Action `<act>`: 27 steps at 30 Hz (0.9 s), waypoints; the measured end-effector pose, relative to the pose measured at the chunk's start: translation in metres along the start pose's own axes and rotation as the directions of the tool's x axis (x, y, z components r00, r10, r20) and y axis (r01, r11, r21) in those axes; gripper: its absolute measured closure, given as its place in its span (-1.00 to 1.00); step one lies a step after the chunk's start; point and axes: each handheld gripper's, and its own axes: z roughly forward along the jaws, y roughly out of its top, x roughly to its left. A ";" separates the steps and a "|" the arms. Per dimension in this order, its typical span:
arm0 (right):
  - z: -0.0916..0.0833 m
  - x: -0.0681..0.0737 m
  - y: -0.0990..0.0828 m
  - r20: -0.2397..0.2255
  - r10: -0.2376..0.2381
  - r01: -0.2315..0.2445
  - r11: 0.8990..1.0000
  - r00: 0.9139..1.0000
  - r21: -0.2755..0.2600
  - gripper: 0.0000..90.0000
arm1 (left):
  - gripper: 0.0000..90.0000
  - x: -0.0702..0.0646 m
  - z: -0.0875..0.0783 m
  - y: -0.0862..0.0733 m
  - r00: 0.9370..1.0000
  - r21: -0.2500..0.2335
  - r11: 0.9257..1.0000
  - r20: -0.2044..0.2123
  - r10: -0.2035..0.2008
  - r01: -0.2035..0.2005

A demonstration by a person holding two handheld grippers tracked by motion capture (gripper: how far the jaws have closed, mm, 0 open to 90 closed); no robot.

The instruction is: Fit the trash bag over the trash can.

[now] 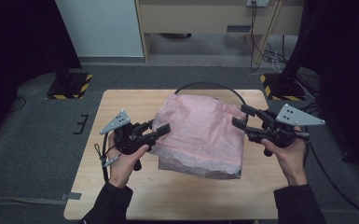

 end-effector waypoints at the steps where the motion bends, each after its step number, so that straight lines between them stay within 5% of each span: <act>1: -0.001 0.003 -0.001 -0.020 -0.006 0.006 1.000 1.000 0.006 -0.11 | 0.19 -0.002 0.000 -0.001 1.000 0.001 1.000 -0.001 0.003 -0.003; 8: 0.004 0.021 -0.016 -0.150 -0.020 0.029 0.998 0.989 0.063 -0.04 | 0.74 -0.006 0.000 -0.005 0.998 0.022 1.000 0.053 -0.017 0.016; 13: 0.001 0.020 -0.016 -0.189 -0.009 0.019 0.999 0.982 0.050 0.74 | 0.98 -0.007 0.002 0.000 0.997 0.021 1.000 0.070 -0.015 0.014; 17: 0.002 0.013 -0.008 -0.198 0.029 -0.024 0.999 0.980 0.027 0.92 | 0.99 -0.010 0.006 0.017 0.997 -0.005 1.000 0.077 -0.012 0.012; 23: 0.010 -0.005 0.010 -0.083 0.040 -0.043 0.999 0.996 -0.030 0.95 | 0.99 0.000 0.027 0.048 0.999 -0.011 0.999 0.012 -0.035 0.035; 27: 0.022 -0.014 0.010 0.017 0.040 -0.040 0.999 0.999 -0.012 0.95 | 0.95 0.013 0.047 0.054 0.997 0.009 0.998 -0.042 -0.062 0.062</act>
